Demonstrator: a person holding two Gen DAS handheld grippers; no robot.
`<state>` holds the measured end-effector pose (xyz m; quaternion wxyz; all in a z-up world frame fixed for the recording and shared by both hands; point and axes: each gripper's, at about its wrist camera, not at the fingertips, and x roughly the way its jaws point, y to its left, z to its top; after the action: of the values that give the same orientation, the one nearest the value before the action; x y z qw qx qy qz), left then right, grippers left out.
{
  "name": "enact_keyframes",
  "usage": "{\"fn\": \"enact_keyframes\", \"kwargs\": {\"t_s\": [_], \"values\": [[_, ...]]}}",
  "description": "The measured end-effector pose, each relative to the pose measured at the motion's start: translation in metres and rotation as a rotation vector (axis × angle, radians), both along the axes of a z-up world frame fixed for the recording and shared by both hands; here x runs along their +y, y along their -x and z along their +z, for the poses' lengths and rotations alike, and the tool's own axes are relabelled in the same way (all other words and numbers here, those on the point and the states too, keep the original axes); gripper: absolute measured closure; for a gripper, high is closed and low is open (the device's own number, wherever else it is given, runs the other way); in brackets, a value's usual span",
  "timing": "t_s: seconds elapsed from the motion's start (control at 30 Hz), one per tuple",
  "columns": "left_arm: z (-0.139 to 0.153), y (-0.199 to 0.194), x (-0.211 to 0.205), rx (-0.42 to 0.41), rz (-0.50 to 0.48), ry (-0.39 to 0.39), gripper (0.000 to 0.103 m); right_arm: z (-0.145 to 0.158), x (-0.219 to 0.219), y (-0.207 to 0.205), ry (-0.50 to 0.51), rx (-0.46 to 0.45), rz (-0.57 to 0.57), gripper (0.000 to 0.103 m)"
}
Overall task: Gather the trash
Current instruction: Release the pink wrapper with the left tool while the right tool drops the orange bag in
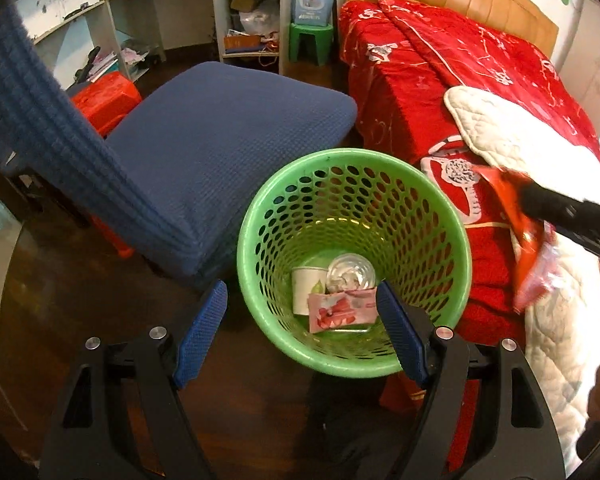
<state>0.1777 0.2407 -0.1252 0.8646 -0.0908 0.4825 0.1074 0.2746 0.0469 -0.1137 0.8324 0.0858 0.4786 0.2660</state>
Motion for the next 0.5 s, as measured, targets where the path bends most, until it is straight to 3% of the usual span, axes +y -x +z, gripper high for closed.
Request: {"fn": "enact_keyframes", "kwargs": {"t_s": [0.1, 0.3, 0.5], "values": [[-0.003, 0.0, 0.001, 0.004, 0.002, 0.007, 0.027, -0.001, 0.012, -0.003, -0.033, 0.006, 0.003, 0.039], [-0.002, 0.002, -0.002, 0.003, -0.001, 0.006, 0.027, 0.009, 0.01, 0.004, -0.028, -0.025, 0.007, 0.038], [0.005, 0.001, -0.021, -0.009, -0.029, 0.002, 0.027, 0.023, -0.029, 0.017, -0.001, -0.06, -0.031, 0.035]]}}
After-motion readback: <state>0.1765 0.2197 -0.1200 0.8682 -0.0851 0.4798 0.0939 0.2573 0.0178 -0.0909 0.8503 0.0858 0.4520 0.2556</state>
